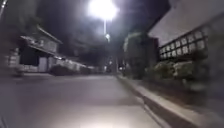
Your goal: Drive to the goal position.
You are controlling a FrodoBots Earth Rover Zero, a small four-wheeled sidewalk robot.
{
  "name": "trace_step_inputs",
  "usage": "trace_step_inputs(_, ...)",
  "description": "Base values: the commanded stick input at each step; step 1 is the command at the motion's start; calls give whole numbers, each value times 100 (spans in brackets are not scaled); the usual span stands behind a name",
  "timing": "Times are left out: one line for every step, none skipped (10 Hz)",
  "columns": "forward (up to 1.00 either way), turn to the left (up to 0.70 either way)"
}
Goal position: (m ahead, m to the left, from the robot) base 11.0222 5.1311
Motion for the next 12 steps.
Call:
trace_step_inputs(50, 0)
trace_step_inputs(50, 0)
trace_step_inputs(50, 0)
trace_step_inputs(50, 0)
trace_step_inputs(50, 0)
trace_step_inputs(50, 0)
trace_step_inputs(50, 0)
trace_step_inputs(50, 0)
trace_step_inputs(50, -1)
trace_step_inputs(50, -9)
trace_step_inputs(50, -40)
trace_step_inputs(50, -50)
